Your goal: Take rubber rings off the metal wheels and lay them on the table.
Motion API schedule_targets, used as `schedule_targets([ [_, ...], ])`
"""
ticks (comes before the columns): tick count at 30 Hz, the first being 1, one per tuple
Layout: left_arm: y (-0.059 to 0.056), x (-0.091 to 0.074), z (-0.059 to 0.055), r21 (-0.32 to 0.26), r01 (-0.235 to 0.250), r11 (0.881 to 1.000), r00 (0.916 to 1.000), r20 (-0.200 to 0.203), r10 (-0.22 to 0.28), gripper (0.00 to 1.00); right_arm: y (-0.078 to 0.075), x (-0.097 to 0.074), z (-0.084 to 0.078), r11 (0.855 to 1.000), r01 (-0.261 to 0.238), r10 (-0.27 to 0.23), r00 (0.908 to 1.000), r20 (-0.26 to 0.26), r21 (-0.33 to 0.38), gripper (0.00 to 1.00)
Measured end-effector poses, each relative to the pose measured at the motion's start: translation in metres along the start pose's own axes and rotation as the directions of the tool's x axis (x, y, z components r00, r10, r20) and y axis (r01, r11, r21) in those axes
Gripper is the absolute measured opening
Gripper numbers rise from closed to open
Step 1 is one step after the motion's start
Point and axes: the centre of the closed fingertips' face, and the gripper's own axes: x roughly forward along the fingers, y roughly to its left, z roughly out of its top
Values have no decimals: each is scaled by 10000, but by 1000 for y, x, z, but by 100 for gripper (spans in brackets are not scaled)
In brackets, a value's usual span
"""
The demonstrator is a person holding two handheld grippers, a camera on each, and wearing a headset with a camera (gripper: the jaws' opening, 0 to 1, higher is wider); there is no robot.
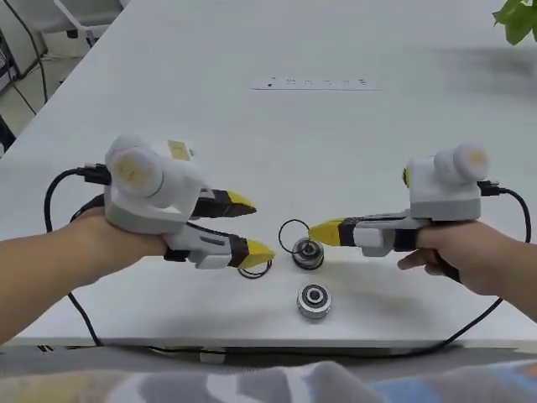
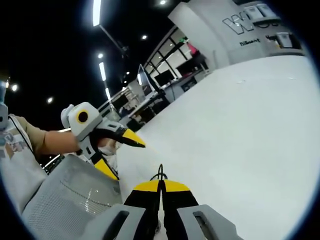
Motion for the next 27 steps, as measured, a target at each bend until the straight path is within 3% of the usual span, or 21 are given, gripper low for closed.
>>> schedule_targets([
  [13,7,-23,-14,-391,-415,9984,9991,83,418,55,10,23,3,9993,-356,352,9990,-283,-126,0],
  [27,13,-33,-22,-576,-657,9962,9978,-27,656,57,23,48,-13,9965,-758,715,9908,-1150,-338,0],
])
